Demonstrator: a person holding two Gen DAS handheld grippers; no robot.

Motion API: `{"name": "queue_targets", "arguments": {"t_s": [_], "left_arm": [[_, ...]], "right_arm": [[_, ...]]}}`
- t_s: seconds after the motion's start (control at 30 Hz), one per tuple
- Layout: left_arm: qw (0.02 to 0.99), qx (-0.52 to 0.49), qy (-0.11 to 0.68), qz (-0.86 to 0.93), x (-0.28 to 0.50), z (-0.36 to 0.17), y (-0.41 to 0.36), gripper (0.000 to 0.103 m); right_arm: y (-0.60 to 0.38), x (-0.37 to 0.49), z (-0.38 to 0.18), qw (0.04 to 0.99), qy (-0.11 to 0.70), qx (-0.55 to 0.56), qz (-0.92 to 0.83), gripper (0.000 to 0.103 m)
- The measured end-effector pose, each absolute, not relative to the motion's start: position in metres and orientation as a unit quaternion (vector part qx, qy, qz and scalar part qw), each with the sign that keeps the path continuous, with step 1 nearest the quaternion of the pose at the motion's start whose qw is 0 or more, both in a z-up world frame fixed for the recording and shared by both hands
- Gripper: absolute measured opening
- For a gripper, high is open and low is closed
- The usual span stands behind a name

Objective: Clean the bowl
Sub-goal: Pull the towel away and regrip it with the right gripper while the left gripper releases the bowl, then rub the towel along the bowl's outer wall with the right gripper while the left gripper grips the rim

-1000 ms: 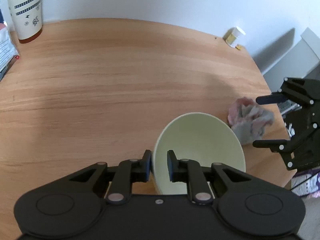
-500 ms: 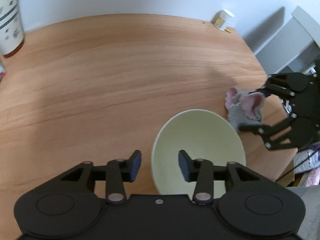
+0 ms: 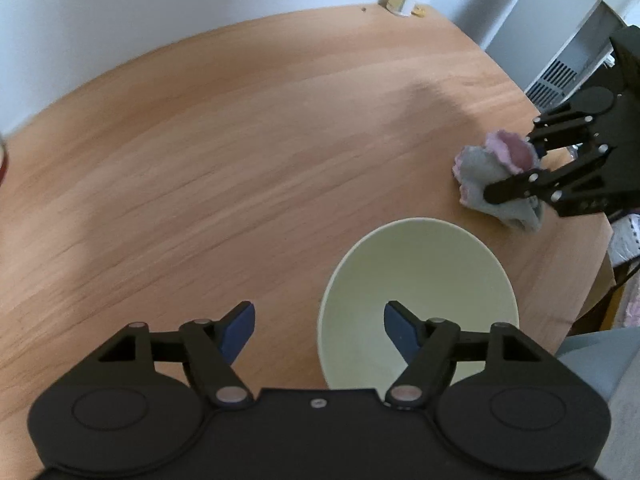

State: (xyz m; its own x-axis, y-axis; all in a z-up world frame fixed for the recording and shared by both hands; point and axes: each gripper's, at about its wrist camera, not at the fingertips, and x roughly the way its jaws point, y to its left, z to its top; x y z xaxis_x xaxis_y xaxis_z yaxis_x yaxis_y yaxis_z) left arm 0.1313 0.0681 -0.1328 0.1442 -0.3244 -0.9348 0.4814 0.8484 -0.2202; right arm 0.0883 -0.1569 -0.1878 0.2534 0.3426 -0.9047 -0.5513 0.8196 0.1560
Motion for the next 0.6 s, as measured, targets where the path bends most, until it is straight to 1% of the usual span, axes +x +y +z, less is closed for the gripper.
{"name": "queue_targets", "arguments": {"t_s": [0.03,0.07,0.1,0.2,0.33,0.37,0.43,0.6], "left_arm": [[0.750,0.064,0.599,-0.275,0.134,-0.133,0.068,0.067],[0.746,0.063,0.600,-0.282,0.138,-0.134,0.068,0.059],[0.745,0.062,0.600,-0.287,0.140,-0.134,0.068,0.047],[0.741,0.059,0.597,-0.301,0.145,-0.136,0.069,0.034],[0.727,0.057,0.596,-0.336,0.147,-0.136,0.067,0.032],[0.726,0.063,0.594,-0.342,0.146,-0.136,0.065,0.029],[0.727,0.078,0.588,-0.346,0.144,-0.135,0.064,0.016],[0.735,0.108,0.568,-0.354,0.136,-0.132,0.065,0.013]], "right_arm": [[-0.161,0.090,-0.187,0.786,0.546,-0.072,0.280,0.025],[-0.165,0.092,-0.187,0.786,0.552,-0.043,0.274,0.025],[-0.169,0.095,-0.187,0.786,0.557,-0.014,0.269,0.025],[-0.181,0.100,-0.186,0.780,0.563,0.083,0.259,0.025],[-0.188,0.108,-0.190,0.761,0.570,0.186,0.246,0.025],[-0.189,0.110,-0.193,0.754,0.575,0.208,0.241,0.025],[-0.189,0.112,-0.196,0.742,0.580,0.238,0.237,0.025],[-0.170,0.114,-0.212,0.709,0.601,0.287,0.234,0.025]]}}
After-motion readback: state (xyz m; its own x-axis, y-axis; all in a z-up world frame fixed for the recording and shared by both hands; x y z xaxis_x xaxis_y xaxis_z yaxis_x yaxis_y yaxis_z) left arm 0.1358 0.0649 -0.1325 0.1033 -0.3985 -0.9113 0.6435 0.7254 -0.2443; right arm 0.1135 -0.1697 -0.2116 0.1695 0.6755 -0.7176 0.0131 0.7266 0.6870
